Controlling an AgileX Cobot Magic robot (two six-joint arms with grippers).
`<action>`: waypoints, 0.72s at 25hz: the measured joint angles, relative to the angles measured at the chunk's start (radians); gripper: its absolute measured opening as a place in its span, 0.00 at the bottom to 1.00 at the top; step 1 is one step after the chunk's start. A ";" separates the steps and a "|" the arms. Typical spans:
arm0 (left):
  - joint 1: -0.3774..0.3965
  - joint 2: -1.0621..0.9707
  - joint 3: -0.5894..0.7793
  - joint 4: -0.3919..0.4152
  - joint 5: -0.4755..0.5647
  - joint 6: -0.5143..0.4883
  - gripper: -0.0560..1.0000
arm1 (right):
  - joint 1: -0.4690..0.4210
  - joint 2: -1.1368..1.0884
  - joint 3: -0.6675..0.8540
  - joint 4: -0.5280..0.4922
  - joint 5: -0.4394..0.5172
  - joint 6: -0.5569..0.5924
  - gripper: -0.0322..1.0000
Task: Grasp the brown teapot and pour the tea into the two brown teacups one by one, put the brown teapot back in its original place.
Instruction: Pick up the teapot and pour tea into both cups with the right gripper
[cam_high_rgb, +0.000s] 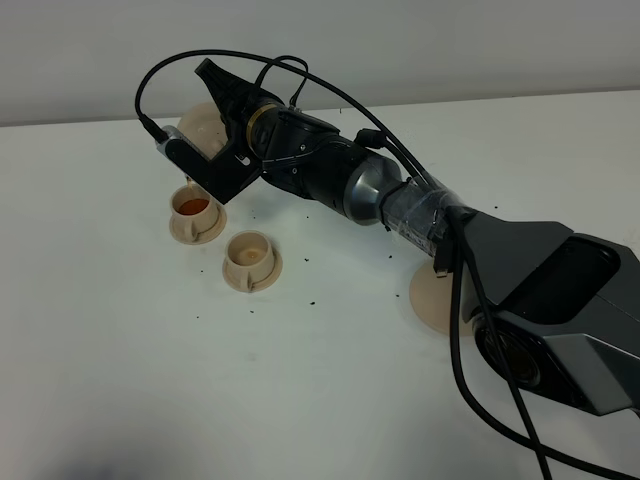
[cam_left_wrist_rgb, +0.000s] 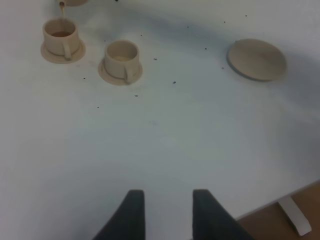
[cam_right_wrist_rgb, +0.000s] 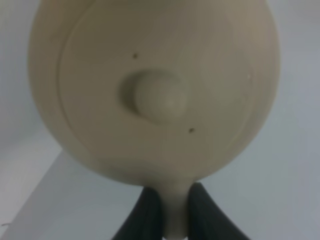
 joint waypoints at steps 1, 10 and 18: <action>0.000 0.000 0.000 0.000 0.000 0.000 0.29 | 0.000 0.000 0.000 0.000 0.000 0.000 0.14; 0.000 0.000 0.000 0.000 0.000 0.000 0.29 | 0.000 0.000 0.000 0.000 0.001 0.000 0.14; 0.000 0.000 0.000 0.000 0.000 0.000 0.29 | 0.000 0.000 0.000 0.001 0.002 0.000 0.14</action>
